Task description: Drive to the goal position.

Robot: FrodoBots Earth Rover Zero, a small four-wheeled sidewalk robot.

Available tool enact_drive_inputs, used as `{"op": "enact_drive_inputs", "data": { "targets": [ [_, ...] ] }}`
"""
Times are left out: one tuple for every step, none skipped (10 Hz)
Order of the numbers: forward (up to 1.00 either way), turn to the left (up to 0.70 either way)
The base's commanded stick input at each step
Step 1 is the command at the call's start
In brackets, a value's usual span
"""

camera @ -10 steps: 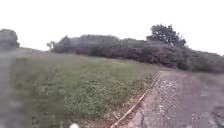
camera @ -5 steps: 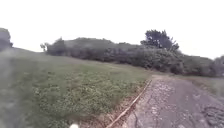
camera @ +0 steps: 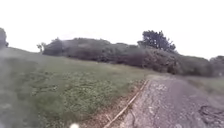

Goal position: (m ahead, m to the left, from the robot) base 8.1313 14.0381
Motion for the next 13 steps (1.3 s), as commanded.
{"op": "enact_drive_inputs", "data": {
  "targets": [
    [0.00, -0.70],
    [0.00, -0.70],
    [0.00, -0.70],
    [0.00, -0.70],
    [0.05, -0.67],
    [0.23, -0.56],
    [0.41, -0.46],
    [0.70, -0.35],
    [0.70, -0.35],
    [0.70, -0.35],
    [0.70, -0.35],
    [0.70, -0.29],
    [0.70, -0.14]
  ]
}}
